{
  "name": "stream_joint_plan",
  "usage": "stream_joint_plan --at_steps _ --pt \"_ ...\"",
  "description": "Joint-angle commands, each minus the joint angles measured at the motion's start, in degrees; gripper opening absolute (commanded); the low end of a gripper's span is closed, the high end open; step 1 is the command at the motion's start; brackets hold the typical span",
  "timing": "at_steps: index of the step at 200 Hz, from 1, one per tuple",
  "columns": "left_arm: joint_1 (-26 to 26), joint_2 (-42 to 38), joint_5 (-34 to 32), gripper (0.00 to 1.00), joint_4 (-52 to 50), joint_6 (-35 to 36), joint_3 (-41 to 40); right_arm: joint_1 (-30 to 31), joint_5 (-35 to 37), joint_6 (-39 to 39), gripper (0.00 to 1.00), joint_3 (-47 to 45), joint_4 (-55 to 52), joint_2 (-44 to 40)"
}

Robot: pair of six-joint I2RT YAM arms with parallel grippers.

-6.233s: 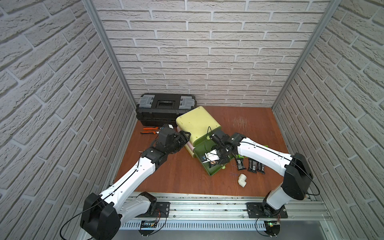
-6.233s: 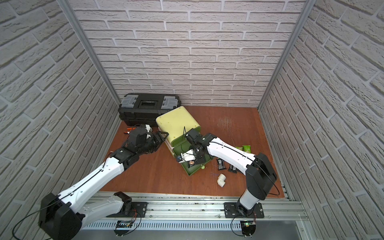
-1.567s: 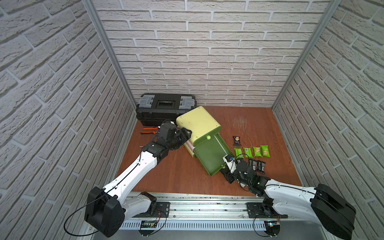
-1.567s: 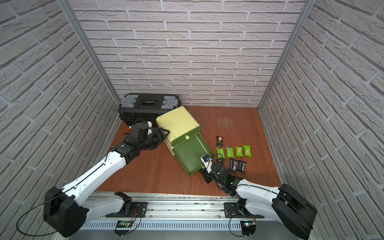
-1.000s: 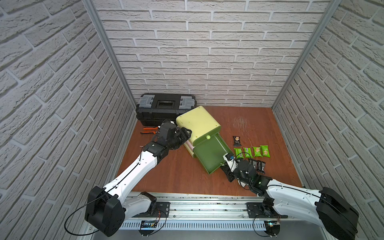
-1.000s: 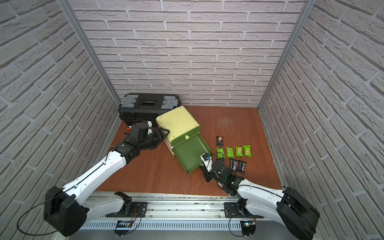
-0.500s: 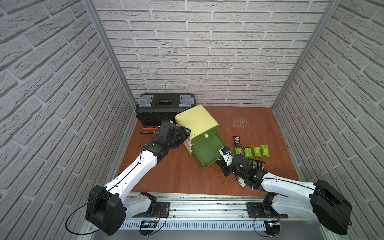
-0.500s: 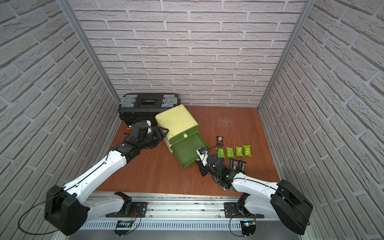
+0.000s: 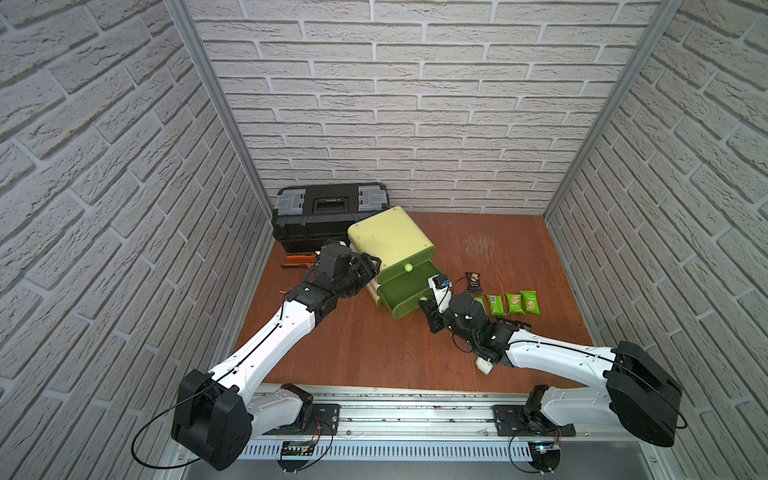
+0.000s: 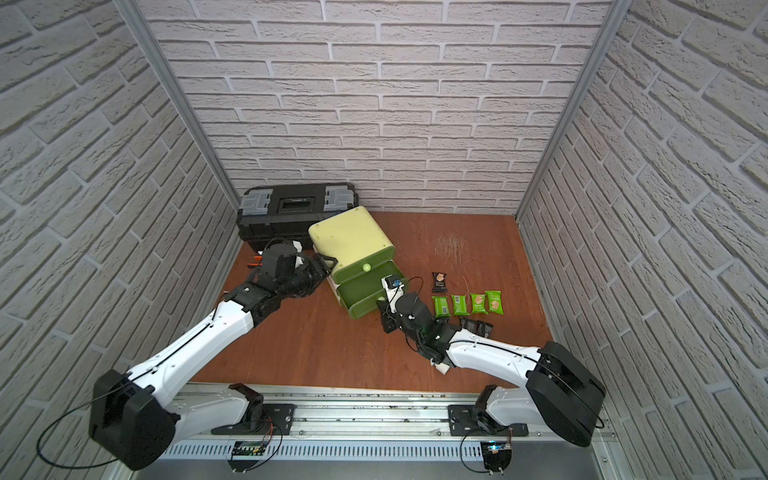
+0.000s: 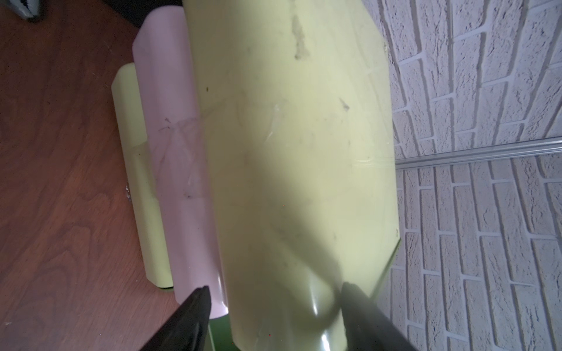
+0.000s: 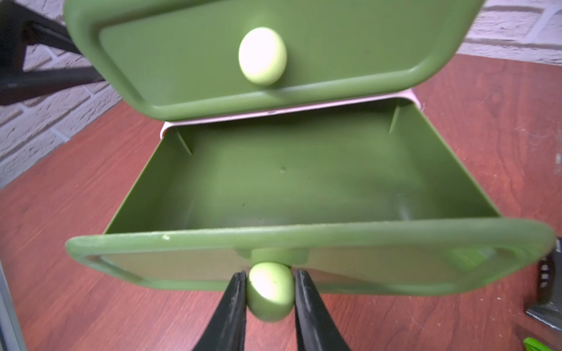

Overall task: Take the cookies out of the drawer
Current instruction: Close the drawer of the storage box.

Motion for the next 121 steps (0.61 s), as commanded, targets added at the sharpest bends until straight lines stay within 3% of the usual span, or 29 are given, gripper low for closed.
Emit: stream_joint_plan --at_steps 1,121 --pt "-0.09 0.69 0.46 0.71 -3.77 0.40 -1.64 2.10 3.01 2.73 0.08 3.34 3.37 0.36" --pt "-0.14 0.33 0.44 0.71 -3.83 0.21 -2.28 3.58 8.10 5.39 0.10 14.51 12.80 18.76"
